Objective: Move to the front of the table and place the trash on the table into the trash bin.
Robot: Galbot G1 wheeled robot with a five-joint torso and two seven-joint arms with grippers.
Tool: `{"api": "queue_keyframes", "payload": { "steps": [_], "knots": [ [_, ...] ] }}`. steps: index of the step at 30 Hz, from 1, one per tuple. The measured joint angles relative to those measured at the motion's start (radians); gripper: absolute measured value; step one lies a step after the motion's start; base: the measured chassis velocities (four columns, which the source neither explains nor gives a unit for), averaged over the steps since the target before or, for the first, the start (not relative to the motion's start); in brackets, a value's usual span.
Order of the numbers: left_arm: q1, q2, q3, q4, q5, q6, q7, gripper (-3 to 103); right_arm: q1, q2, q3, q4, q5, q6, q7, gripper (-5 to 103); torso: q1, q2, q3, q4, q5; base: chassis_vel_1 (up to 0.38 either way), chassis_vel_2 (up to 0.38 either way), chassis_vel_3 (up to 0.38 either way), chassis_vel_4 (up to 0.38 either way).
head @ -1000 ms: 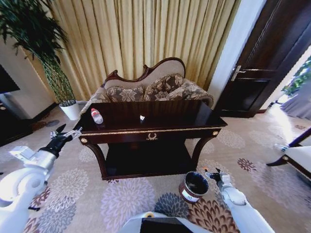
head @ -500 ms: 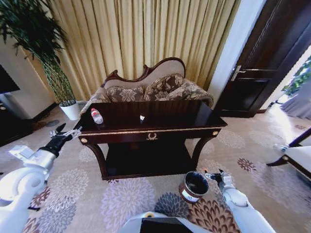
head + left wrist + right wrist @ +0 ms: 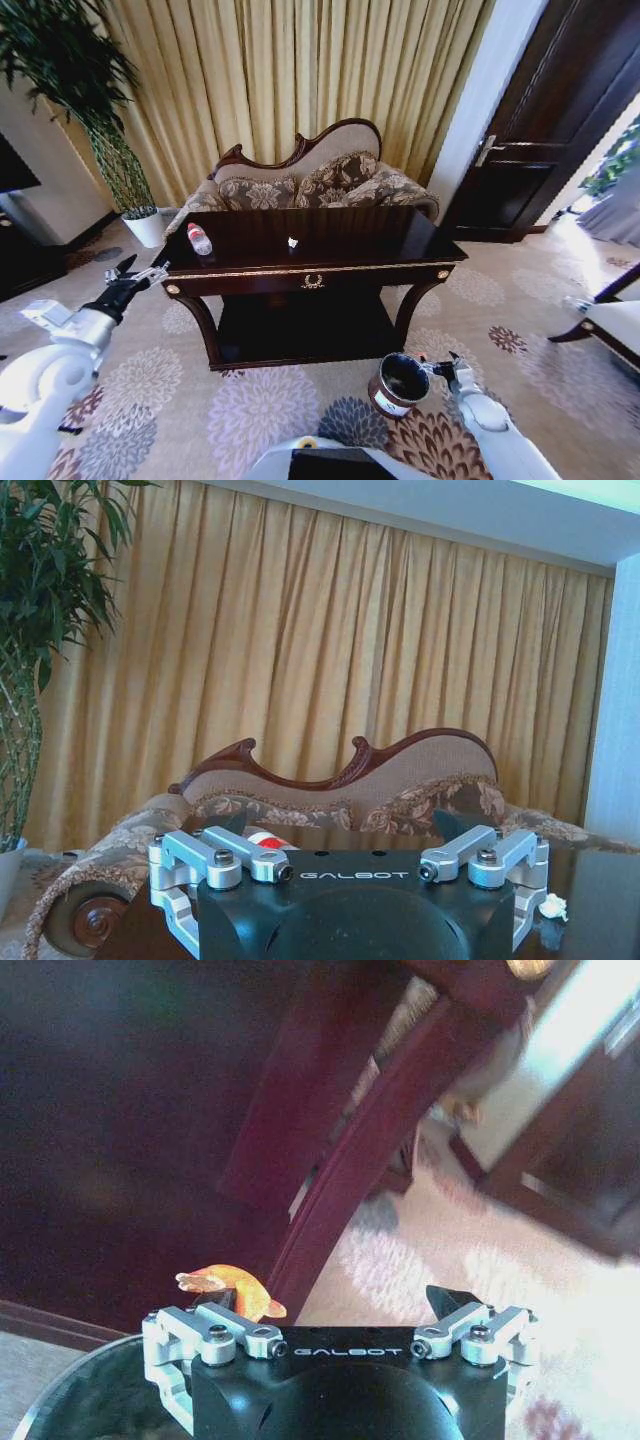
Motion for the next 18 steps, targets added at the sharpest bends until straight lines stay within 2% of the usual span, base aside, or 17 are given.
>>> {"api": "queue_keyframes", "payload": {
  "steps": [1,10,13,14,15,16,18],
  "knots": [
    [0.0,0.0,0.0,0.0,0.0,0.0,0.0,100,0.004,0.001,0.003,-0.007,-0.033,0.022,-0.003,100,0.0,0.0,0.0,0.0,0.0,0.0,0.0,0.0,0.0],
    [-0.003,-0.005,0.002,0.001,0.0,-0.001,0.0,100,0.011,0.01,0.0,-0.019,-0.065,0.053,0.004,100,0.0,0.0,0.0,0.0001,-0.0001,0.0,0.0,0.0,0.0],
    [-0.002,-0.007,0.003,0.001,-0.004,-0.002,0.0,100,0.03,0.018,0.023,-0.067,-0.186,0.144,0.009,100,0.0,0.0,0.0,0.0,0.0001,0.0,0.0,0.0,0.0],
    [-0.002,-0.007,0.003,0.001,-0.004,-0.002,0.0,100,0.03,0.018,0.023,-0.067,-0.186,0.144,0.009,100,0.0,0.0,0.0,0.0,0.0001,0.0,0.0,0.0,0.0],
    [-0.004,-0.007,0.003,0.001,-0.01,-0.002,0.0,100,0.048,0.021,0.043,-0.105,-0.28,0.216,0.006,100,0.0,0.0,0.0,0.0001,-0.0002,0.0,0.0,0.0,0.0],
    [-0.006,-0.007,0.003,0.001,-0.012,-0.002,0.0,100,0.051,0.021,0.045,-0.112,-0.285,0.227,0.005,100,0.0,0.0,0.0,0.0002,0.0,0.0,0.0,0.0,0.0],
    [-0.008,-0.006,0.003,0.001,-0.013,-0.002,0.0,100,0.046,0.022,0.037,-0.105,-0.216,0.201,0.006,100,0.0,0.0,0.0,0.0001,0.0001,0.0,0.0,0.0,0.0]
  ]
}}
